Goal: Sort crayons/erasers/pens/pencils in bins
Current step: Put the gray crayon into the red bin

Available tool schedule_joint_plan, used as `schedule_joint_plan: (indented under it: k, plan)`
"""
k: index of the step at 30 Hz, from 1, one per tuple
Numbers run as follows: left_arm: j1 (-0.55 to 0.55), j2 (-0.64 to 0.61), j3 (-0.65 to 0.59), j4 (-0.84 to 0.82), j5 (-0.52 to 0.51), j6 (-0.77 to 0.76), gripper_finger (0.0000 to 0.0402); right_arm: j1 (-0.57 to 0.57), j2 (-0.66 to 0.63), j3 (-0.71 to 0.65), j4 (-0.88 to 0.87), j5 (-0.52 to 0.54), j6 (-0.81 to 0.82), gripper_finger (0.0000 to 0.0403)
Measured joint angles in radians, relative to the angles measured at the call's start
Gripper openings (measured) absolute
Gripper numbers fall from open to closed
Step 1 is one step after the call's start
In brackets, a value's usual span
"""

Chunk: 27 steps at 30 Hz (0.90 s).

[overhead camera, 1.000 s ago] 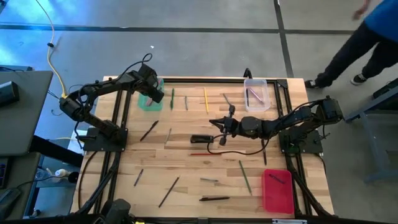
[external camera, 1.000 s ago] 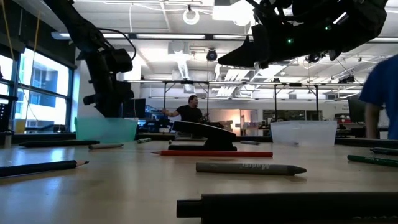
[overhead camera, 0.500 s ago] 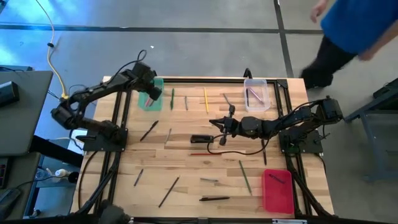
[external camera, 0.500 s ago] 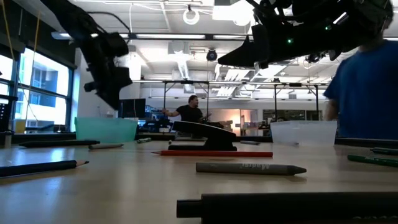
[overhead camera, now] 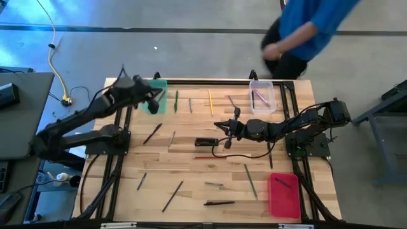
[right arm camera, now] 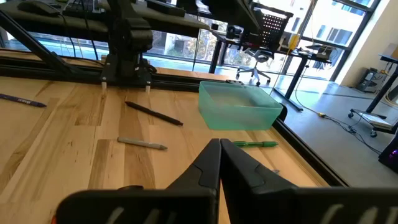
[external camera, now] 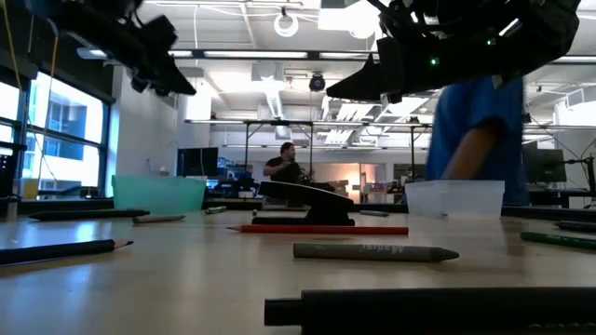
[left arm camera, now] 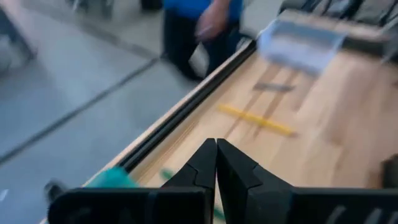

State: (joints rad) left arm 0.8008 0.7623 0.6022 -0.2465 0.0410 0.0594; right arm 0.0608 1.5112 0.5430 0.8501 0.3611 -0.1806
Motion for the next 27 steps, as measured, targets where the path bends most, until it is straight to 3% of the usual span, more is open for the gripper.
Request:
schedule_joint_plan:
  k: [10, 17, 21, 27]
  plan:
    - [-0.198, -0.255, -0.250, 0.237, 0.009, -0.030, 0.0000, 0.000, 0.000, 0.000, 0.000, 0.000, -0.001, 0.0000]
    - [-0.310, -0.288, -0.416, 0.532, 0.109, -0.030, 0.0000, 0.000, 0.000, 0.000, -0.010, 0.000, -0.003, 0.0000]
    - [-0.373, -0.286, -0.495, 0.674, 0.115, -0.030, 0.0000, 0.000, 0.000, 0.000, -0.055, 0.001, 0.020, 0.0000]
    - [-0.440, -0.286, -0.528, 0.724, 0.115, -0.030, 0.0000, 0.010, 0.000, 0.001, -0.175, 0.010, 0.089, 0.0000]
